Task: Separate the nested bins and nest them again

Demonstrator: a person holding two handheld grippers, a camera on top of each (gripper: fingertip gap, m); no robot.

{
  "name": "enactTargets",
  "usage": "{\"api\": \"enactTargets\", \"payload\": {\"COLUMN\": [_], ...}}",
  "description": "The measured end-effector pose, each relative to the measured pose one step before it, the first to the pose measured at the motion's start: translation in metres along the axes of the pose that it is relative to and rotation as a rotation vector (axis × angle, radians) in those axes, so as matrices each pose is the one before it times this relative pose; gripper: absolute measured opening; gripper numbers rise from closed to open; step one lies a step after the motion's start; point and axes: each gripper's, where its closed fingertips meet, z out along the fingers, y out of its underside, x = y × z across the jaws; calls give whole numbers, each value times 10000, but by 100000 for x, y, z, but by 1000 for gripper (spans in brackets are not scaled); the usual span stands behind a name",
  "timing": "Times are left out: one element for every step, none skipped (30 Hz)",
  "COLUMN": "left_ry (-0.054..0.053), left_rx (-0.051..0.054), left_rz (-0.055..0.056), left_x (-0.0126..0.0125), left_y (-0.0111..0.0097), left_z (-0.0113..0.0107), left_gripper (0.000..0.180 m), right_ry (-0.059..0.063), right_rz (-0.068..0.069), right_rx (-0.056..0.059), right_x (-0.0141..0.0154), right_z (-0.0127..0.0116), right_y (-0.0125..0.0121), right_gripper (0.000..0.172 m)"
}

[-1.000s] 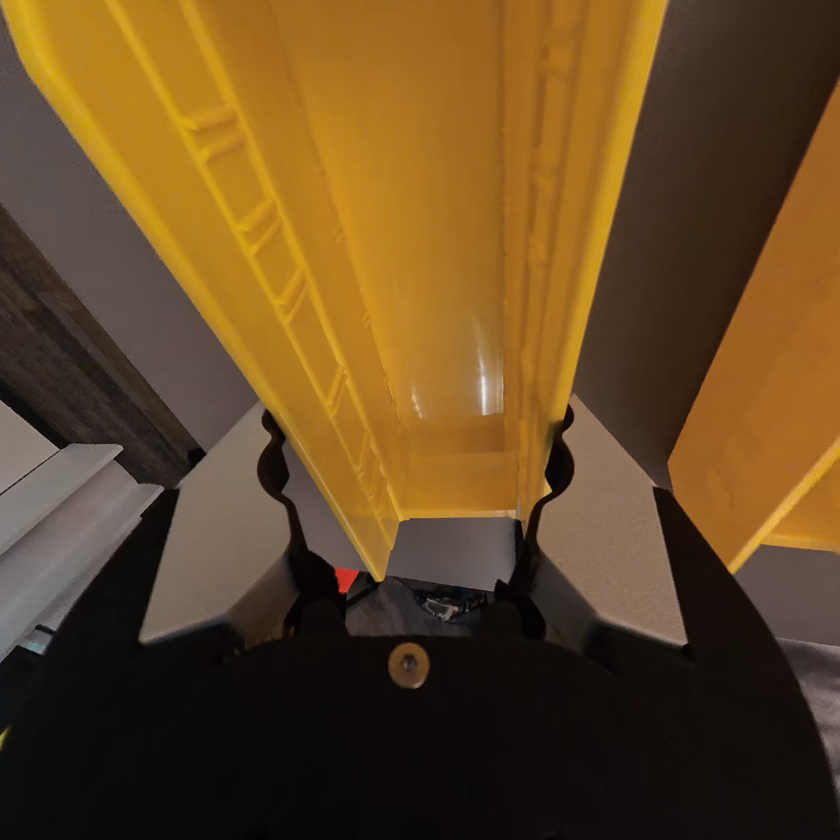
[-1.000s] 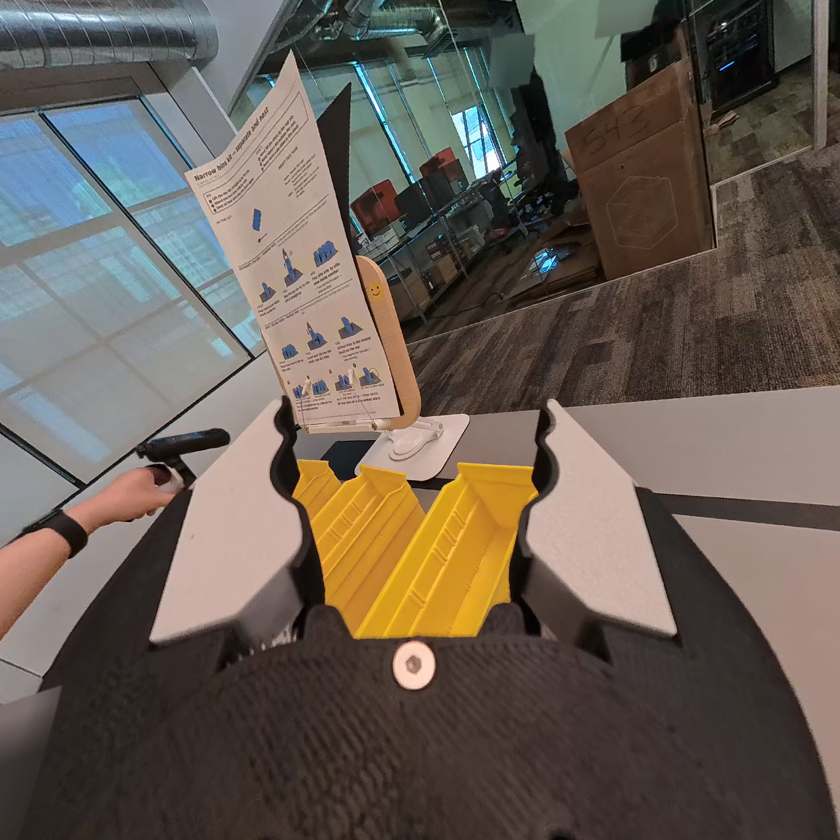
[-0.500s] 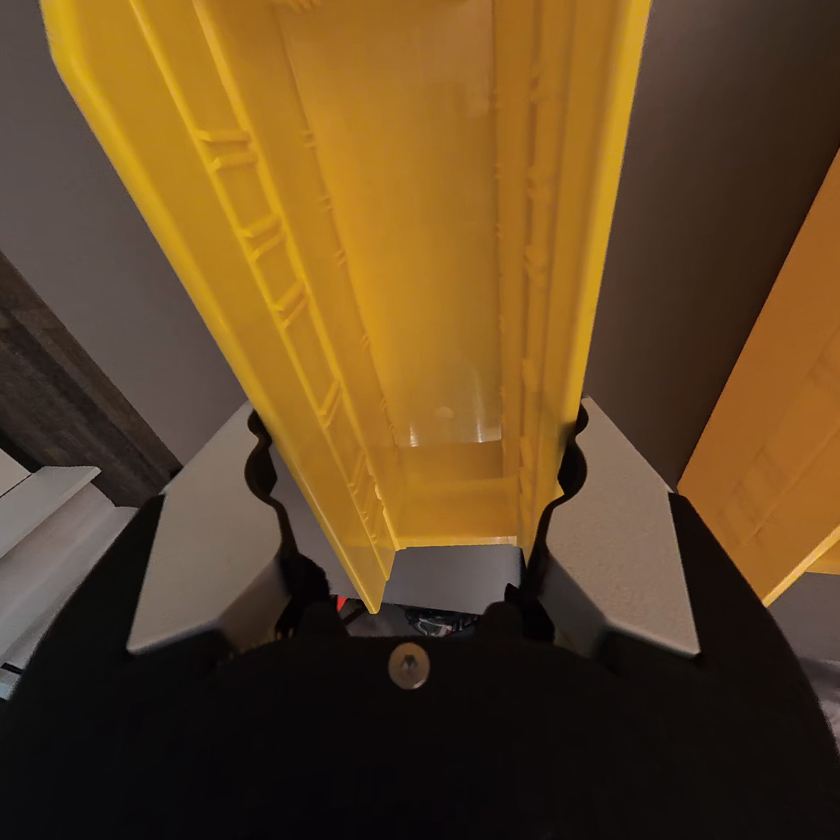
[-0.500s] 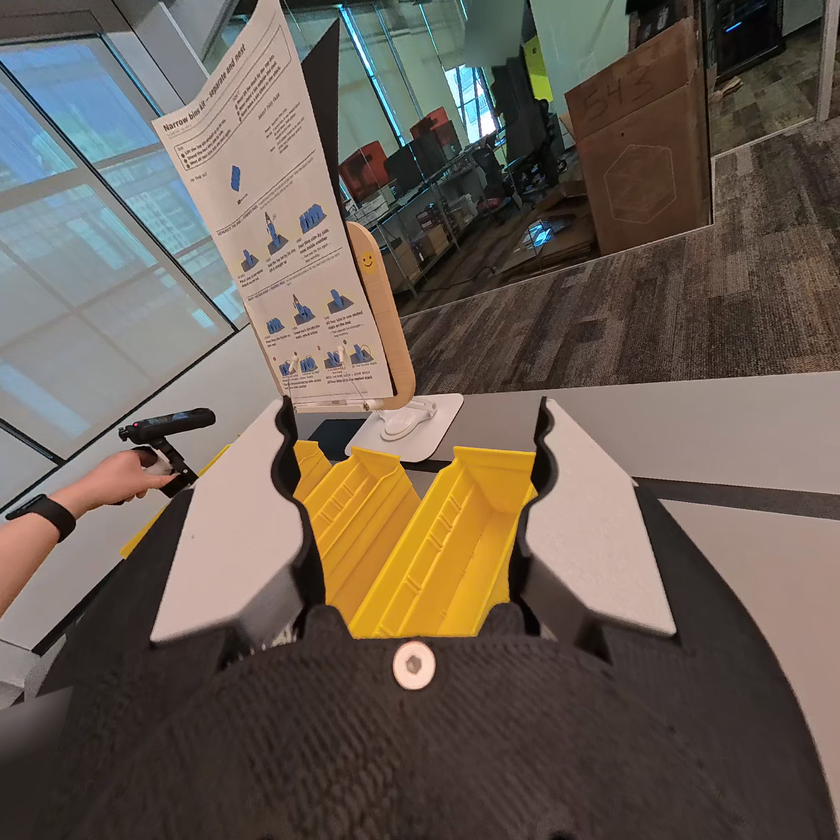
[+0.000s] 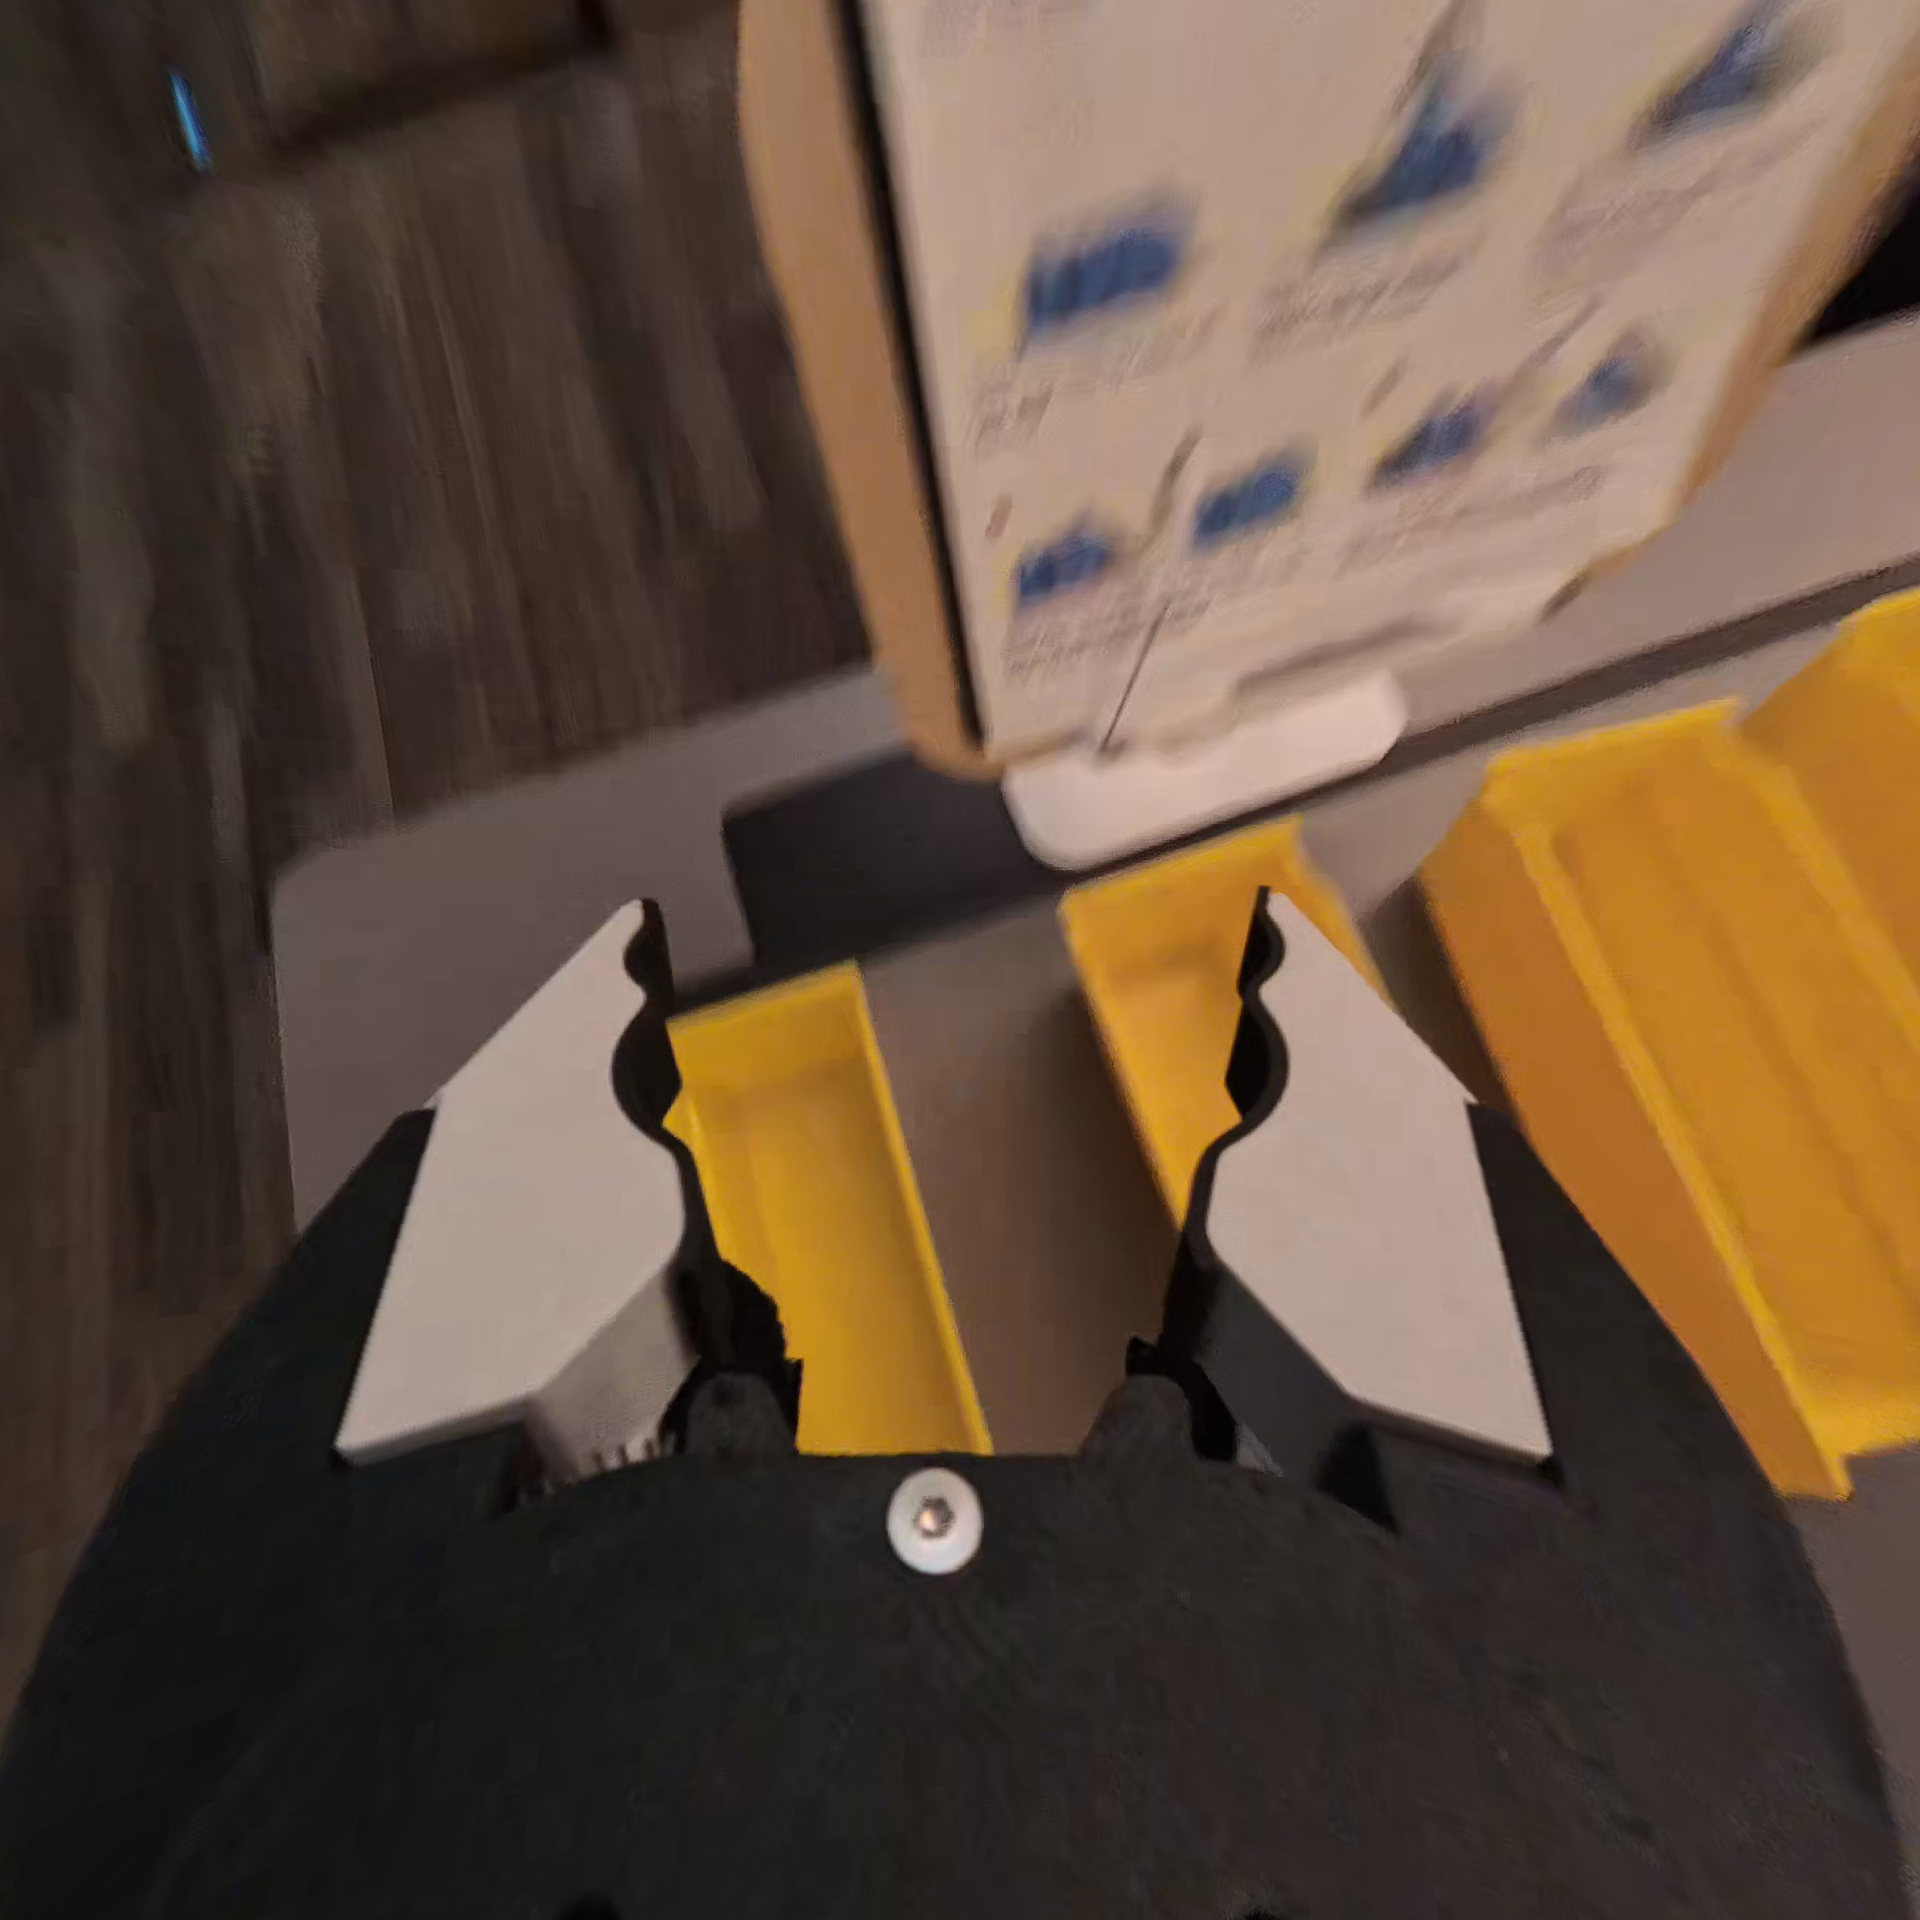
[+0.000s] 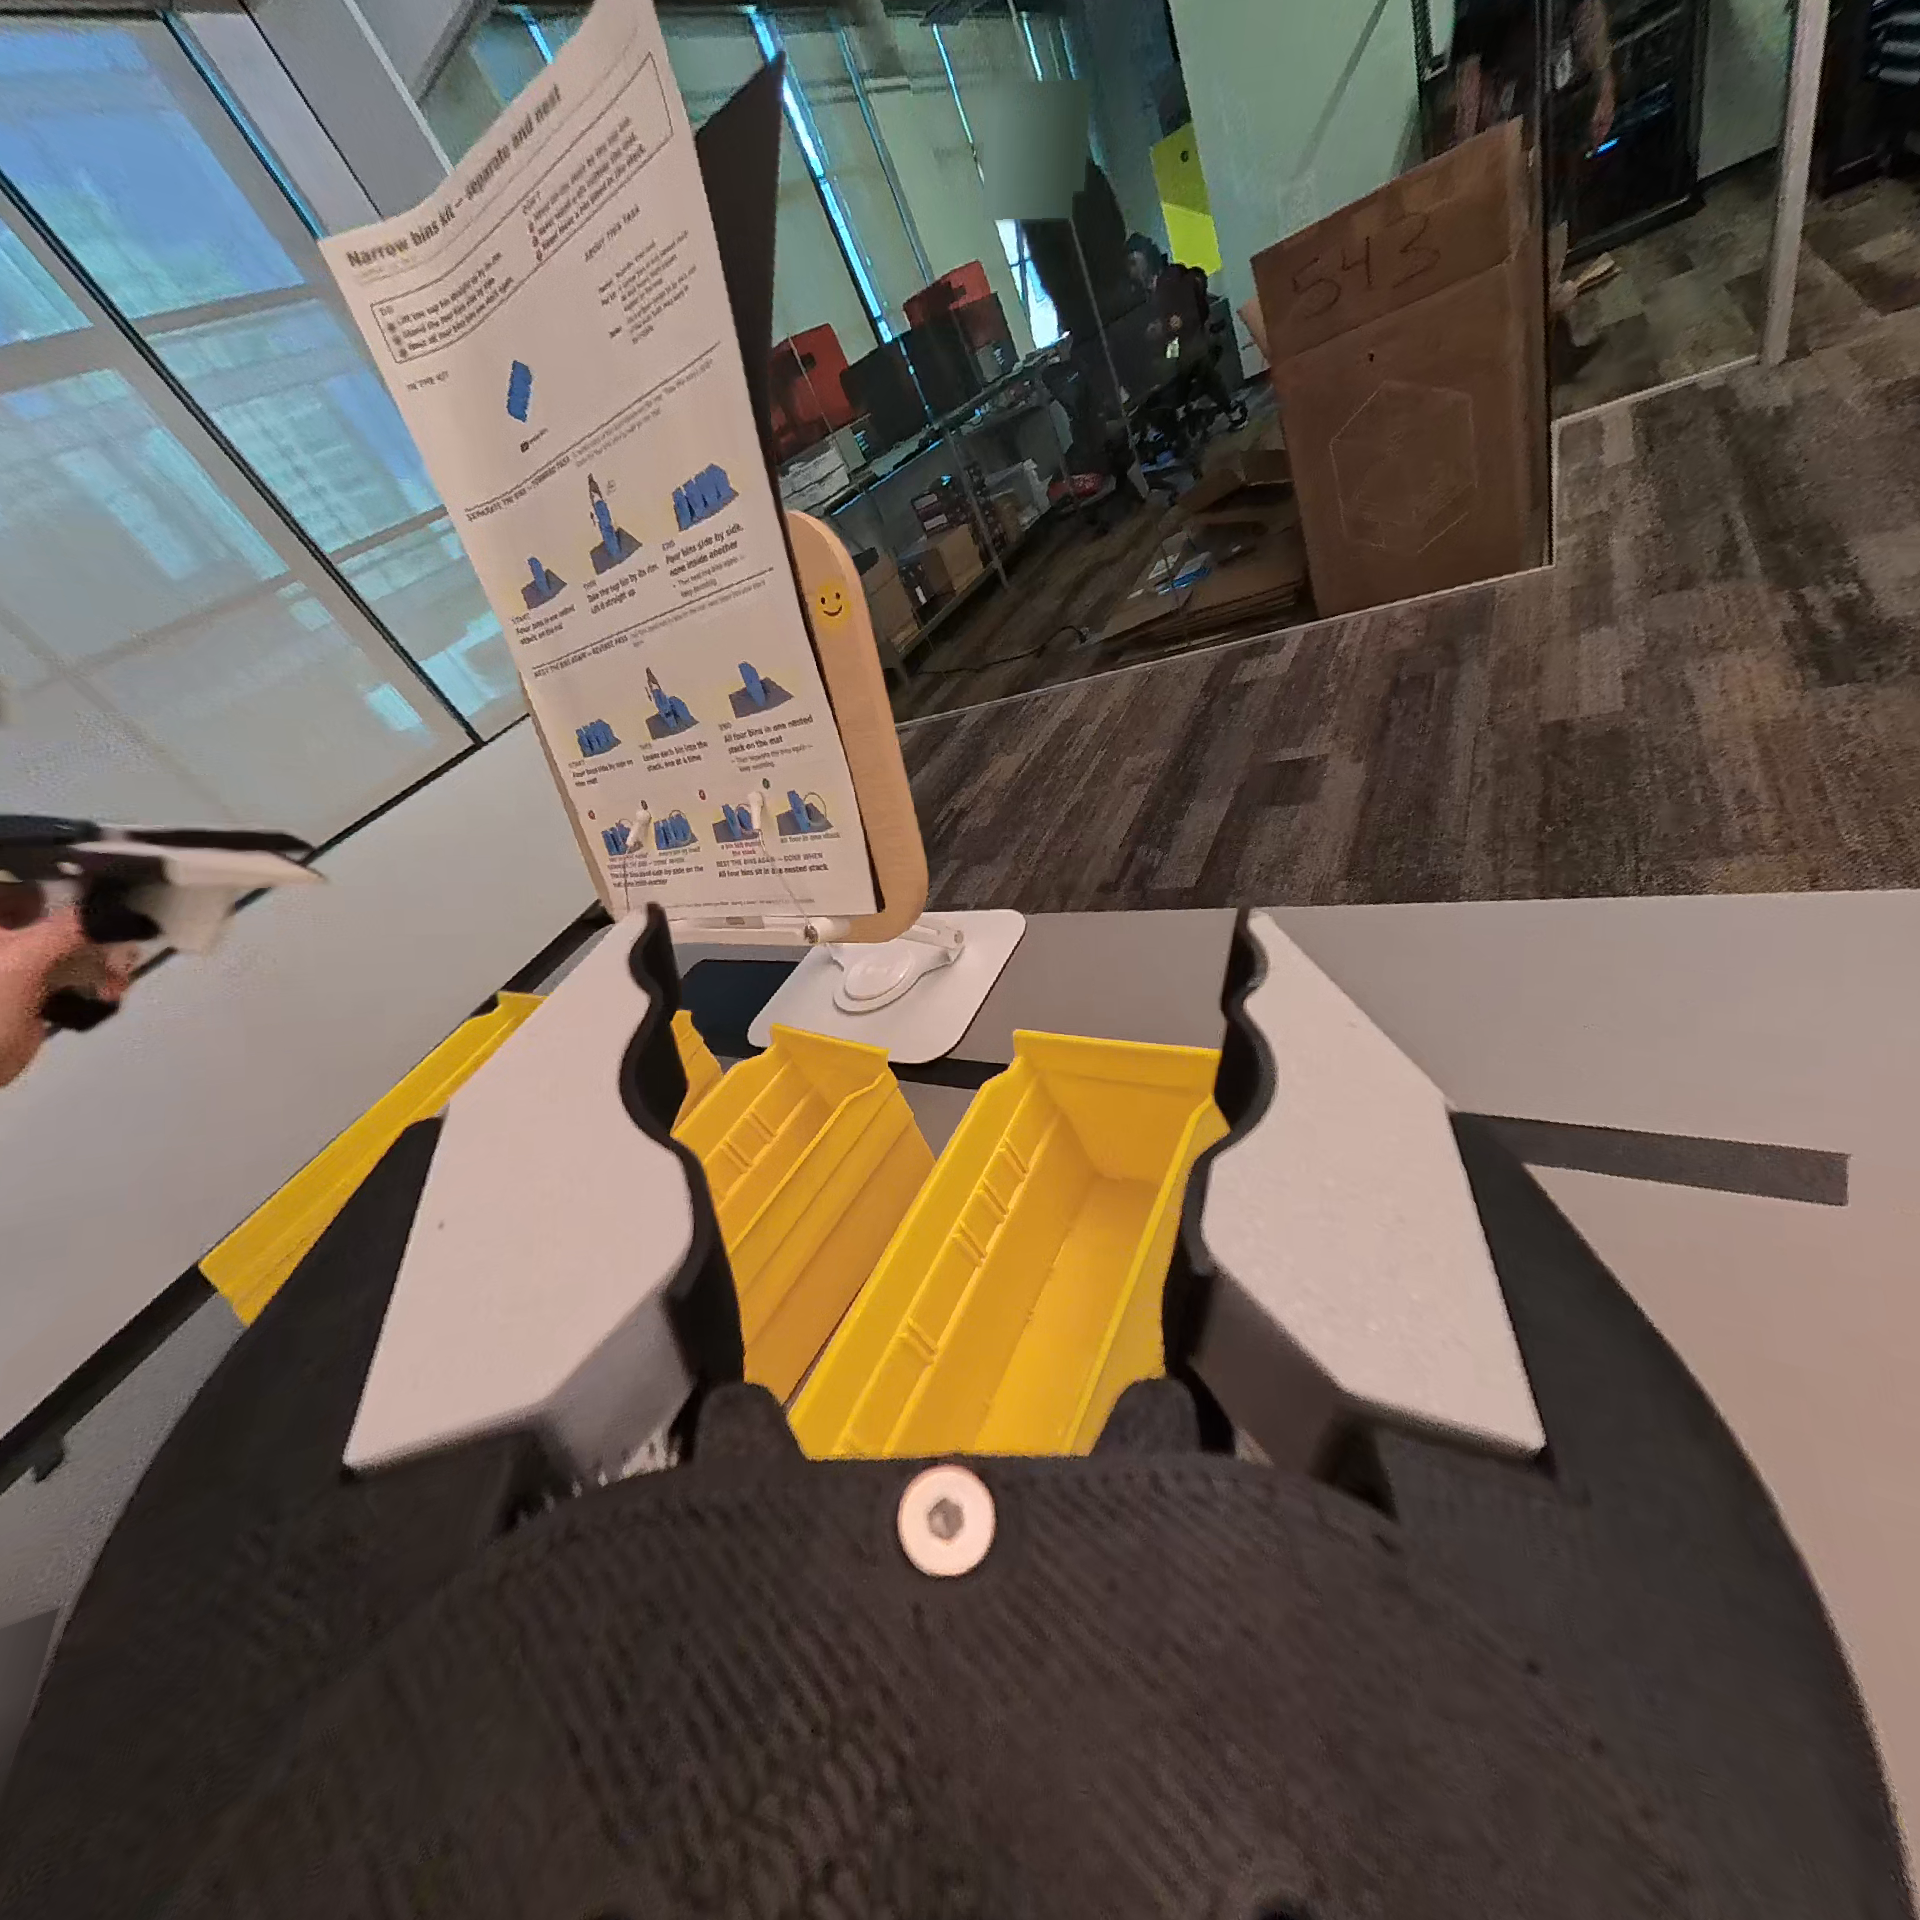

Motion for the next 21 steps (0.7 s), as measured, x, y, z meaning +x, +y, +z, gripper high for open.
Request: {"api": "enactTargets", "payload": {"left_ry": [251, 235, 191, 212, 188, 105, 41, 95, 187, 213, 101, 12, 170, 306, 190, 113, 126, 161, 72, -168, -406], "left_rx": [1108, 1021, 930, 857, 796, 794, 807, 771, 795, 700, 547, 554, 532, 443, 286, 133, 40, 45, 91, 211, 344], "left_rz": [344, 366, 355, 285, 223, 194, 191, 230, 266, 304, 265, 106, -54, -126, -201, -251, -235, -239, -217, -111, 17], "left_x": [1430, 1501, 1523, 1607, 1593, 1516, 1481, 1567, 1712, 1685, 1420, 1197, 1310, 1401, 1132, 875, 734, 615, 320, -180, -680], "left_y": [-2411, -2283, -2105, -1889, -1623, -1396, -1185, -981, -915, -899, -820, -760, -699, -586, -333, -80, 121, 189, 161, -29, -220], "left_z": [-1531, -1267, -1014, -761, -551, -380, -325, -337, -323, -327, -376, -403, -431, -453, -435, -453, -479, -526, -647, -857, -1044], "left_gripper": [104, 102, 100, 96, 91, 90, 87, 76, 68, 65, 64, 63, 64, 68, 70, 71, 72, 74, 72, 66, 58], "right_ry": [71, 74, 68, 77, 95, 100, 112, 153, 188, 199, 172, 98, 52, 29, 11, 78, 175, 168, 91, 28, -3], "right_rz": [-96, -117, -133, -137, -134, -159, -188, -211, -233, -244, -233, -178, -89, -52, -96, -141, -189, -221, -196, -116, 33], "right_rx": [60, 54, 33, -3, -49, -62, -58, -62, -62, -35, -10, -53, -152, -173, -143, -126, -77, 9, 70, 89, 83], "right_x": [-155, -179, -210, -192, -191, -210, -244, -206, -177, -180, -237, -355, -386, -366, -355, -244, -89, -110, -243, -350, -411], "right_z": [-83, -39, 18, 76, 112, 110, 99, 76, 52, 37, 25, 8, 4, 0, -39, -103, -186, -248, -309, -358, -391], "right_y": [-163, -162, -115, -42, 55, 92, 72, 67, 55, -30, -75, 6, 146, 193, 164, 108, 35, -119, -245, -314, -277], "right_gripper": [105, 105, 105, 105, 105, 105, 105, 105, 105, 105, 106, 106, 107, 110, 113, 116, 119, 123, 126, 127, 127]}}
